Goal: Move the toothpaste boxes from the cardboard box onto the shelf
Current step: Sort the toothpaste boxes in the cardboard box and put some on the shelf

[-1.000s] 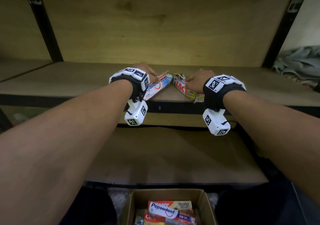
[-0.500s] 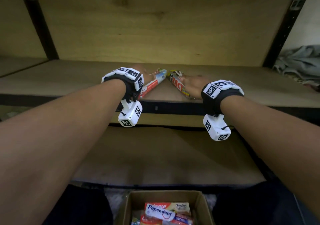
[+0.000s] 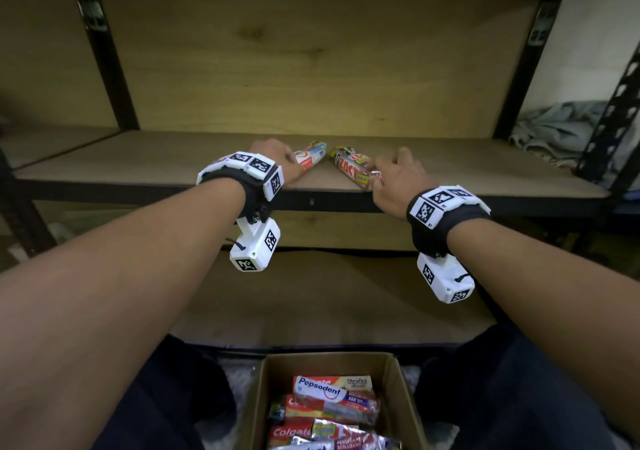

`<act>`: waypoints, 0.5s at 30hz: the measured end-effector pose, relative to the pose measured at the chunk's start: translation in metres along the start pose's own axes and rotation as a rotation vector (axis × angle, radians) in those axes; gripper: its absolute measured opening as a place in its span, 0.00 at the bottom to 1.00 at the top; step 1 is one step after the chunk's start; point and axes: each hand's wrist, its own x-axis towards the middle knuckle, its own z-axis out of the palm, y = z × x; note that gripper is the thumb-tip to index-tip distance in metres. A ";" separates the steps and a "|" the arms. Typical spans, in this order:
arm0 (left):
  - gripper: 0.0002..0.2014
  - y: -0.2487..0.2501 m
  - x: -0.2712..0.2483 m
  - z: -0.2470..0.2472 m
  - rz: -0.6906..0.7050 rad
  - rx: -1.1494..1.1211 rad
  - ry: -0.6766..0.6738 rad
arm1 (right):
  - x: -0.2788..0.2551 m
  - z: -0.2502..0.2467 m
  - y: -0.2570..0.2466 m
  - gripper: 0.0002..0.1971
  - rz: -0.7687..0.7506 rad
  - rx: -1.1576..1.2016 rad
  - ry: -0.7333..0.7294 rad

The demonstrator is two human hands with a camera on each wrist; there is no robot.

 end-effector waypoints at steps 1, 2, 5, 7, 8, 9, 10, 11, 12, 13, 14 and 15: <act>0.12 0.000 -0.006 -0.001 -0.003 -0.018 -0.002 | -0.007 -0.002 0.000 0.15 0.009 0.001 -0.009; 0.12 0.001 -0.012 -0.001 -0.009 -0.042 -0.003 | -0.013 -0.004 0.000 0.13 0.015 0.007 -0.023; 0.10 0.002 -0.032 0.006 -0.014 -0.130 -0.045 | -0.030 -0.004 -0.001 0.09 0.004 0.030 -0.059; 0.08 0.000 -0.041 0.016 -0.005 -0.208 -0.090 | -0.039 0.000 0.000 0.08 -0.020 0.026 -0.091; 0.08 -0.001 -0.047 0.022 0.001 -0.241 -0.110 | -0.043 0.004 0.001 0.08 -0.033 0.025 -0.117; 0.08 -0.002 -0.051 0.028 0.004 -0.263 -0.132 | -0.047 0.009 0.001 0.08 -0.041 0.023 -0.147; 0.08 -0.003 -0.056 0.034 0.000 -0.279 -0.153 | -0.050 0.015 0.002 0.08 -0.045 0.015 -0.178; 0.08 -0.005 -0.060 0.040 -0.007 -0.285 -0.180 | -0.054 0.021 0.003 0.08 -0.048 0.003 -0.217; 0.09 -0.007 -0.064 0.046 -0.011 -0.285 -0.208 | -0.056 0.028 0.004 0.08 -0.053 -0.010 -0.261; 0.09 -0.010 -0.067 0.054 -0.020 -0.277 -0.241 | -0.058 0.036 0.005 0.08 -0.059 -0.021 -0.309; 0.09 -0.013 -0.071 0.062 -0.028 -0.275 -0.267 | -0.060 0.044 0.007 0.07 -0.062 -0.029 -0.353; 0.09 -0.017 -0.074 0.071 -0.041 -0.279 -0.296 | -0.063 0.053 0.008 0.07 -0.063 -0.032 -0.386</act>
